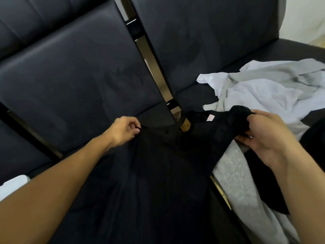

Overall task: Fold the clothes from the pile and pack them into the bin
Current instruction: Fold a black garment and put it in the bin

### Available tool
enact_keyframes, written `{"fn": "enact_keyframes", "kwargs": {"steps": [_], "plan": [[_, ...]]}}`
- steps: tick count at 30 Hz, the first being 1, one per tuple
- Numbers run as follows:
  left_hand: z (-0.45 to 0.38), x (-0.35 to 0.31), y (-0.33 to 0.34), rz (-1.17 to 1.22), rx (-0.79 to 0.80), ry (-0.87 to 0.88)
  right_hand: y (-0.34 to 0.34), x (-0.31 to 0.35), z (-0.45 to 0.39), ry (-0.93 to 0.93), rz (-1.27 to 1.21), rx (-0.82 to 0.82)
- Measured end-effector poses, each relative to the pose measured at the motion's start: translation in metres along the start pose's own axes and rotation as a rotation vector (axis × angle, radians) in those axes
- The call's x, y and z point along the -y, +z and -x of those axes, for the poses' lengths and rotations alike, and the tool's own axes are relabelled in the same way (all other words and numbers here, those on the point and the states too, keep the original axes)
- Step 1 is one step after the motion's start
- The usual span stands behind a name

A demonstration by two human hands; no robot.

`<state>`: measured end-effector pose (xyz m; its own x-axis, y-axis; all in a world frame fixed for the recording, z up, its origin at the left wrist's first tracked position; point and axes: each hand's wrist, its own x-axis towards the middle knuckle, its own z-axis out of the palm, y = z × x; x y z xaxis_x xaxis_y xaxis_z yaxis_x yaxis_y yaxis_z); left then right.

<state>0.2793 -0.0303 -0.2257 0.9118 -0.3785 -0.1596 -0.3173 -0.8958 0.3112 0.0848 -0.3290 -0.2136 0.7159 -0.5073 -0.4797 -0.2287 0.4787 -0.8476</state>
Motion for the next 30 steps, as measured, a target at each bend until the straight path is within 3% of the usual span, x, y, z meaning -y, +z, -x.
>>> {"fn": "enact_keyframes", "kwargs": {"steps": [2,5,10,14,16,18,19,21,26,30], "plan": [[-0.005,0.007,-0.004,-0.052,-0.050,-0.082,-0.002,0.002,-0.001,0.004,-0.031,-0.033],[-0.011,0.015,-0.003,-0.223,0.021,-0.097,-0.007,0.003,-0.001,0.006,-0.028,-0.055],[-0.029,-0.003,0.000,-0.285,-0.036,-0.188,-0.016,0.004,0.000,-0.019,0.009,-0.083],[-0.042,-0.039,0.013,-0.433,-0.030,-0.060,-0.016,0.002,0.001,-0.045,0.213,-0.036],[-0.049,-0.073,0.022,-0.175,-0.018,0.032,-0.017,0.002,0.002,-0.013,0.353,0.048],[-0.053,-0.110,0.033,0.195,0.133,-0.015,-0.021,0.006,0.003,0.037,0.429,0.144],[-0.056,-0.124,0.039,0.290,0.194,-0.052,-0.023,0.009,0.005,0.060,0.417,0.188],[-0.066,-0.142,0.052,0.261,0.252,-0.085,-0.024,0.015,0.009,0.064,0.342,0.245],[-0.082,-0.160,0.046,0.217,0.121,-0.173,-0.028,0.007,-0.004,-0.015,0.349,0.009],[-0.085,-0.172,0.006,0.723,0.388,-0.397,-0.030,0.010,-0.003,-0.047,0.334,-0.082]]}}
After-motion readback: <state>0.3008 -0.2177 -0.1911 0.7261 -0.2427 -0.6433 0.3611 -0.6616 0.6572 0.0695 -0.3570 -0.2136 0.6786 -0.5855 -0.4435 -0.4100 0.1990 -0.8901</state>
